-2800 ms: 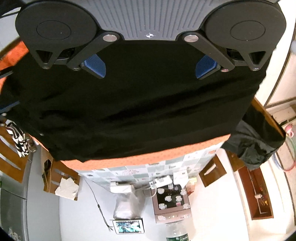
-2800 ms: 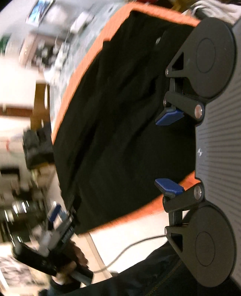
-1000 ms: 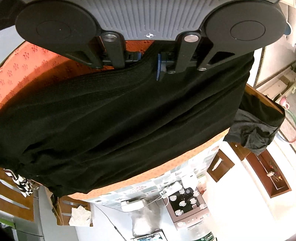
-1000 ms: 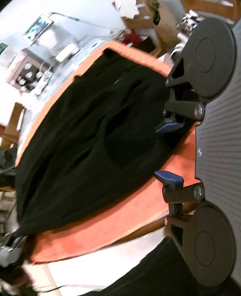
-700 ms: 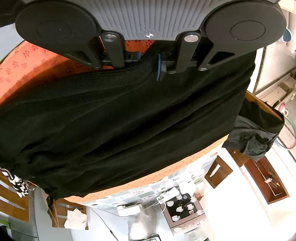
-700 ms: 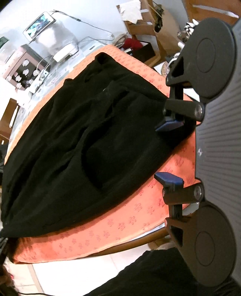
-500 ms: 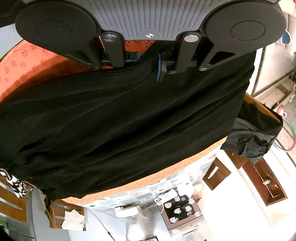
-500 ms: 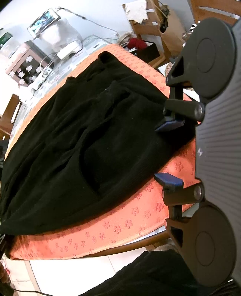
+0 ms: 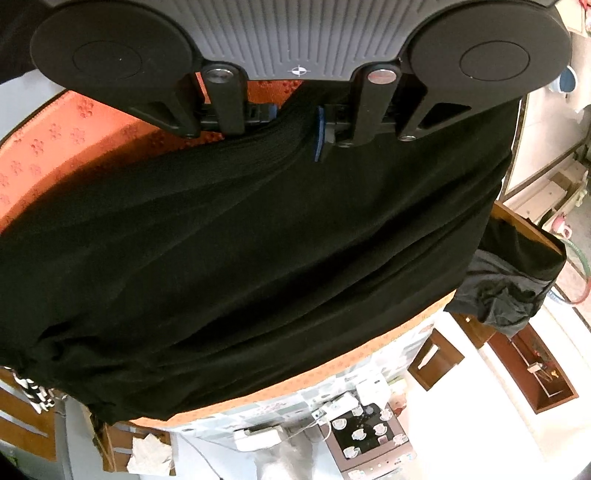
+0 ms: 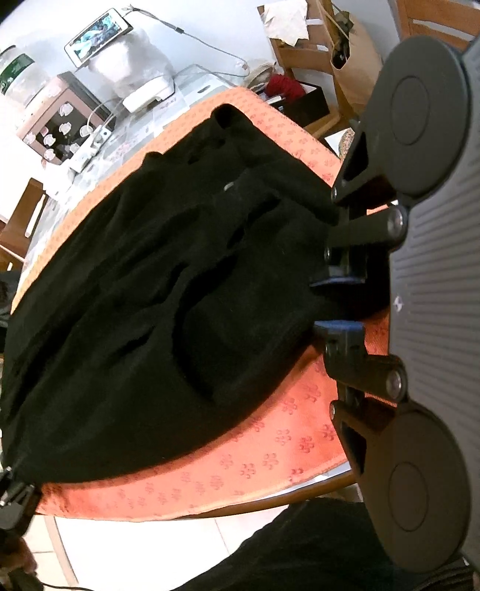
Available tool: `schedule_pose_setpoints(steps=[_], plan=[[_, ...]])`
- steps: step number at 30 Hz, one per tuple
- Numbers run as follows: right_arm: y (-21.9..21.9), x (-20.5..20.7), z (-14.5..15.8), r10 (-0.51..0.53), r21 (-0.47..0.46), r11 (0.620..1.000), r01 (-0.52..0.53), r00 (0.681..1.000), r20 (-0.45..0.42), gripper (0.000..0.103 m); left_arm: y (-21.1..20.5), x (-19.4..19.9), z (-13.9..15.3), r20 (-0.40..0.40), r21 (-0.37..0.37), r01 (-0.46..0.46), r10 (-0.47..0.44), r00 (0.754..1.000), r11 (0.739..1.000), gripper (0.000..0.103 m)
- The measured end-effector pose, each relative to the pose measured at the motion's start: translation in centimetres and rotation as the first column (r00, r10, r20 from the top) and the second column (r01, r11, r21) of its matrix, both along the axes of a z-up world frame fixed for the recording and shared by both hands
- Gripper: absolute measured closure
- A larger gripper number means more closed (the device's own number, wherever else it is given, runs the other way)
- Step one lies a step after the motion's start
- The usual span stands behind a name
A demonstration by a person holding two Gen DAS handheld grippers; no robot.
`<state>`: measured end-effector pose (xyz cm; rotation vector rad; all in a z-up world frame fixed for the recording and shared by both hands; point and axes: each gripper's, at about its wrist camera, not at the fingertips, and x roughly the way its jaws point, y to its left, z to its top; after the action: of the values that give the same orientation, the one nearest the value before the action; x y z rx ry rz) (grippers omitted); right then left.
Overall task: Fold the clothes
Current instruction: 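Lift the edge with both grippers and fold it over the trousers, then open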
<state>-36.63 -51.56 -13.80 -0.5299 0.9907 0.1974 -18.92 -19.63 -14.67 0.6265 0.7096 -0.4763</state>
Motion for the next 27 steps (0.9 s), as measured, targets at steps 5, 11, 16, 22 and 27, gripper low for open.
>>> schedule_pose_setpoints(steps=[5, 11, 16, 22, 27], plan=[[0.0, -0.1, 1.5, -0.021, 0.001, 1.0, 0.021, 1.0, 0.018, 0.087, 0.3, -0.5, 1.1, 0.038, -0.008, 0.012, -0.012, 0.999, 1.0, 0.087], [0.3, 0.0, 3.8, -0.065, -0.008, 0.998, 0.066, 0.997, 0.048, 0.09, 0.6, -0.9, 3.5, 0.099, -0.028, 0.041, -0.038, 0.994, 0.999, 0.091], [0.9, -0.1, 6.3, -0.142, 0.003, 0.99, 0.142, 0.985, 0.102, 0.091, 1.5, -0.3, 5.7, 0.143, -0.068, 0.056, -0.045, 0.989, 0.996, 0.091], [1.7, 0.6, 8.6, -0.233, 0.021, 0.972, 0.232, 0.961, 0.148, 0.091, 1.2, 2.1, 8.3, 0.168, -0.078, 0.076, -0.062, 0.984, 0.994, 0.091], [0.4, 3.1, 11.3, -0.278, 0.042, 0.961, 0.275, 0.947, 0.162, 0.091, -0.3, 5.6, 10.6, 0.133, -0.057, 0.083, -0.075, 0.988, 0.995, 0.091]])
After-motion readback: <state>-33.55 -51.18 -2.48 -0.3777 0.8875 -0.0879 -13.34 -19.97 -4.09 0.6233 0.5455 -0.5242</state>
